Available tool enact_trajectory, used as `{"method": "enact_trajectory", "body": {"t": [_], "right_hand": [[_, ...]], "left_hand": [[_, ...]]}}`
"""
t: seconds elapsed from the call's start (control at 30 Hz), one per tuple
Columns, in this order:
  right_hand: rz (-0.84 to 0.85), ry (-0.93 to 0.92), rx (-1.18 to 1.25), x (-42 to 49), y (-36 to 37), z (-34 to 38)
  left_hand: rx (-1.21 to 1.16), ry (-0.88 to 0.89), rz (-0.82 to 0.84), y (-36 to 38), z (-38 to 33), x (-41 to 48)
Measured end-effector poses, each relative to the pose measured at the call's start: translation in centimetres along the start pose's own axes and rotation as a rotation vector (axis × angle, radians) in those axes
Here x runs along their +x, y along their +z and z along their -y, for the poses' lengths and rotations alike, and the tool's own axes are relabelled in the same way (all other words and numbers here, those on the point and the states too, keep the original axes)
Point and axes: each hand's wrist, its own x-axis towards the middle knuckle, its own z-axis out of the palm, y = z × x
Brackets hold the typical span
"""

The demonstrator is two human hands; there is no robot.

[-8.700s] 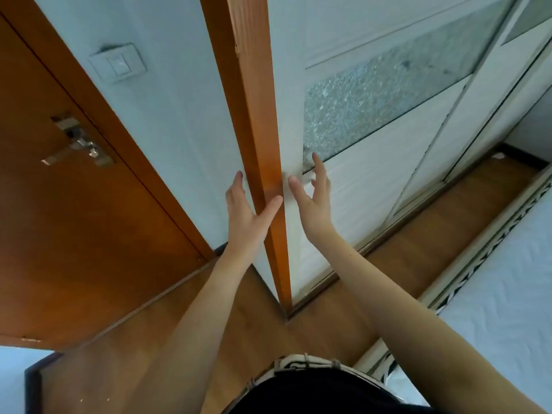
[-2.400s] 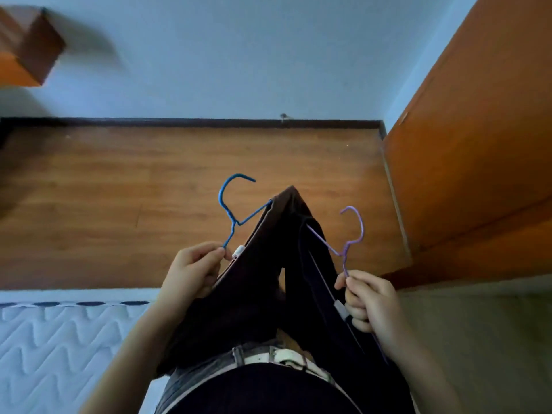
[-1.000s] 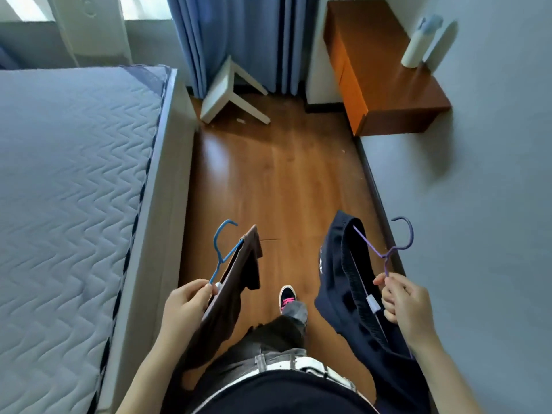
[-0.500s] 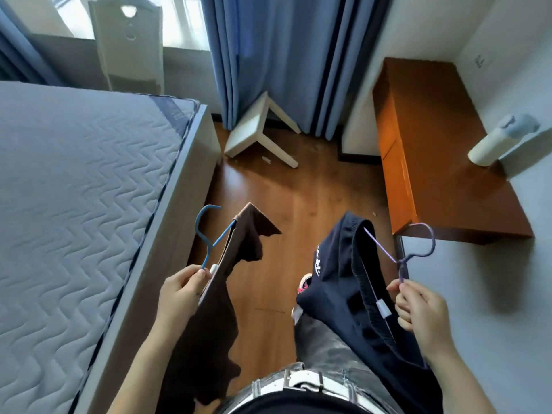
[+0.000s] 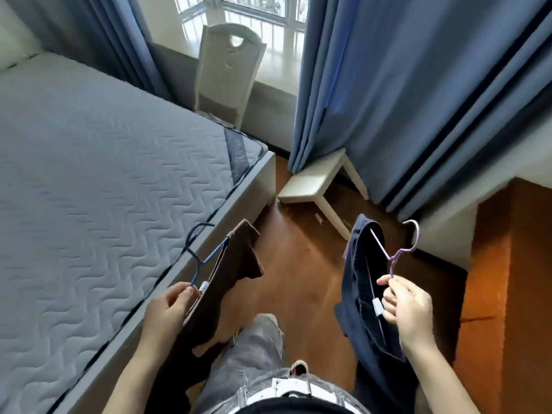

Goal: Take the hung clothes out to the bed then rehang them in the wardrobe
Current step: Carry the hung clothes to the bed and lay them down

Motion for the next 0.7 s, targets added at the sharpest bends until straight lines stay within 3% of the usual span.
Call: {"method": "enact_trajectory", "body": {"t": [0.3, 0.53, 0.7], "right_hand": [[0.008, -0.031, -0.02, 20.2, 8.4, 7.7], [0.06, -0.07, -0.007, 30.6, 14.8, 15.6], [0.142, -0.073, 0.0, 37.5, 19.3, 19.2]], "left_hand": [[0.032, -0.005, -0.01, 4.0, -6.8, 17.9], [-0.029, 0.019, 0.066, 5.7, -14.6, 29.5], [-0.104, 0.044, 0.021, 6.9, -18.9, 36.4]]}}
